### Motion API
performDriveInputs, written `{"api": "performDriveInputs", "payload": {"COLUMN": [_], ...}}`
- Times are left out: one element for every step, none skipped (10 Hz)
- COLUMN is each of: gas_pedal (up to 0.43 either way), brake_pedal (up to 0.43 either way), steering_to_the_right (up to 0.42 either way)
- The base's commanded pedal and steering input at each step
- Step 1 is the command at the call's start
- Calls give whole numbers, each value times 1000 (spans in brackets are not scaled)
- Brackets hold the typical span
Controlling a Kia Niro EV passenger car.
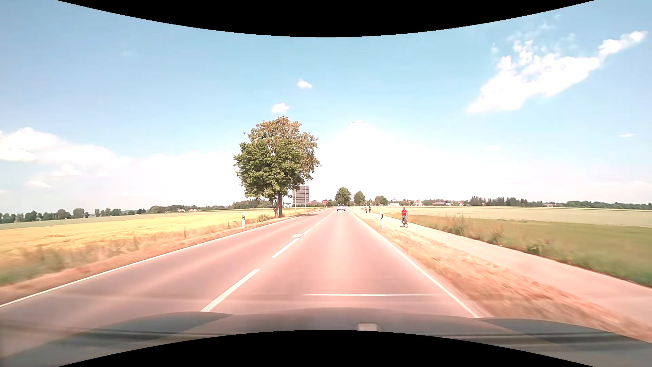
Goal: Follow the waypoints while adhering to traffic rules and regulations
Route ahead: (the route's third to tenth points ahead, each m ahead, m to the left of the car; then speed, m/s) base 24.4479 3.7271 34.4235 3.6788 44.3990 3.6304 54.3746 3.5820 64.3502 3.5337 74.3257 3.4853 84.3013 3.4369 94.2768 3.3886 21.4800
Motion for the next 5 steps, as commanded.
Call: {"api": "performDriveInputs", "payload": {"gas_pedal": [220, 220, 220, 220, 220], "brake_pedal": [0, 0, 0, 0, 0], "steering_to_the_right": [-2, -2, -2, -2, -1]}}
